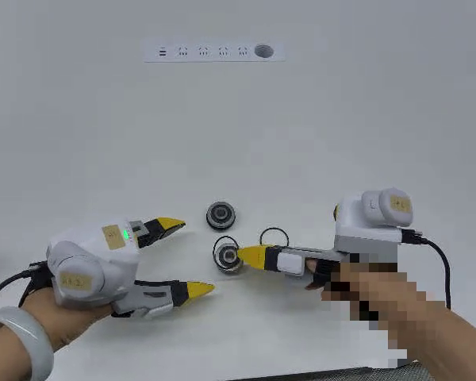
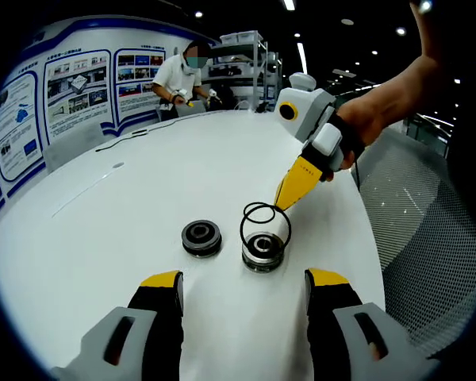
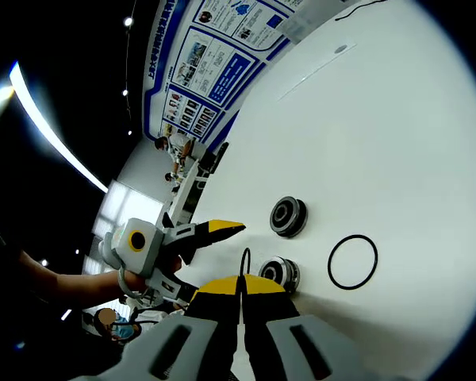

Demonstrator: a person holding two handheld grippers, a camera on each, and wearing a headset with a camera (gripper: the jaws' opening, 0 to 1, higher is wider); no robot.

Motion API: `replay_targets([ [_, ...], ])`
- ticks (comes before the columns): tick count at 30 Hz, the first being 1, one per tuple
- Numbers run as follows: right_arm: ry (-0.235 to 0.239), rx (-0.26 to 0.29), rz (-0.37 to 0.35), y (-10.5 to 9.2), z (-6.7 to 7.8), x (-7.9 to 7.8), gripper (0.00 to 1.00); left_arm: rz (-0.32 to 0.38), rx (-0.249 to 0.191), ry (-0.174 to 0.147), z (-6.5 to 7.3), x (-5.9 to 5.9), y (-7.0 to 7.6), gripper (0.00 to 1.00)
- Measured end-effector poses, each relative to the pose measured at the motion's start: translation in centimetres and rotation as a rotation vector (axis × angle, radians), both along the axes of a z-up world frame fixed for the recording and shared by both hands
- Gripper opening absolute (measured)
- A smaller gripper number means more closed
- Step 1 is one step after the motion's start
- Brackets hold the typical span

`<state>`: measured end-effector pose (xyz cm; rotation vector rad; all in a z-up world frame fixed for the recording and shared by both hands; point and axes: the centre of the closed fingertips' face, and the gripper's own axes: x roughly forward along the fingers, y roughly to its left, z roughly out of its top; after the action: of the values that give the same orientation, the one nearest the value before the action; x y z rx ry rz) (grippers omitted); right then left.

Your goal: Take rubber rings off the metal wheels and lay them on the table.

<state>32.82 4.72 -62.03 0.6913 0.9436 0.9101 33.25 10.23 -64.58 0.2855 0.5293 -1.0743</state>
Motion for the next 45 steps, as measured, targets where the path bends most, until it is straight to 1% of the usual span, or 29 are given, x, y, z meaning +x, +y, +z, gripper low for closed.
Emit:
replay_targets([
  [3, -0.002, 0.006, -0.028, -0.7, 0.2, 0.4, 0.02, 0.009, 0.000, 0.006, -0.1, 0.0, 0.2, 0.66],
  [6, -0.001, -0.001, -0.058, -1.6, 0.1, 0.8, 0.02, 0.019, -0.006, 0.013, -0.2, 0.1, 0.3, 0.67],
  [8, -0.001, -0.006, -0.084, -2.3, 0.0, 1.1, 0.02, 0.023, -0.009, 0.009, -0.1, 0.2, 0.3, 0.68],
  [11, 0.001, -0.022, -0.118, -3.3, -0.4, 1.5, 0.02, 0.030, -0.010, 0.009, -0.2, 0.2, 0.3, 0.68],
  [19, 0.027, -0.080, -0.192, -5.8, -2.3, 2.2, 0.02, 0.052, -0.017, 0.019, -0.1, 0.4, 0.6, 0.69],
  [24, 0.048, -0.100, -0.227, -6.8, -3.2, 2.8, 0.02, 0.060, -0.018, 0.024, -0.1, 0.4, 0.6, 0.67],
  [26, 0.054, -0.104, -0.235, -6.9, -3.3, 2.8, 0.02, 0.059, -0.015, 0.024, -0.1, 0.4, 0.7, 0.67],
  [27, 0.056, -0.111, -0.237, -7.0, -3.5, 2.9, 0.02, 0.061, -0.016, 0.029, -0.2, 0.3, 0.7, 0.67],
  [30, 0.061, -0.128, -0.231, -7.0, -3.8, 2.8, 0.02, 0.060, -0.016, 0.030, -0.2, 0.3, 0.7, 0.66],
  [32, 0.055, -0.152, -0.220, -7.2, -4.3, 2.9, 0.03, 0.060, -0.014, 0.031, -0.3, 0.3, 0.7, 0.66],
  [34, 0.050, -0.166, -0.212, -7.1, -4.4, 2.7, 0.04, 0.060, -0.013, 0.038, -0.4, 0.3, 0.7, 0.66],
  [36, 0.043, -0.182, -0.200, -7.1, -4.5, 2.6, 0.05, 0.058, -0.013, 0.035, -0.4, 0.3, 0.7, 0.65],
  [37, 0.033, -0.197, -0.188, -7.0, -4.5, 2.4, 0.06, 0.057, -0.017, 0.033, -0.3, 0.3, 0.6, 0.65],
  [41, 0.000, -0.227, -0.159, -6.7, -4.3, 2.0, 0.09, 0.060, -0.015, 0.033, -0.4, 0.4, 0.6, 0.65],
  [42, -0.013, -0.231, -0.156, -6.7, -4.2, 2.0, 0.10, 0.060, -0.013, 0.033, -0.4, 0.4, 0.6, 0.65],
  [45, -0.028, -0.240, -0.152, -6.6, -3.9, 2.0, 0.12, 0.060, -0.015, 0.033, -0.4, 0.5, 0.5, 0.65],
])
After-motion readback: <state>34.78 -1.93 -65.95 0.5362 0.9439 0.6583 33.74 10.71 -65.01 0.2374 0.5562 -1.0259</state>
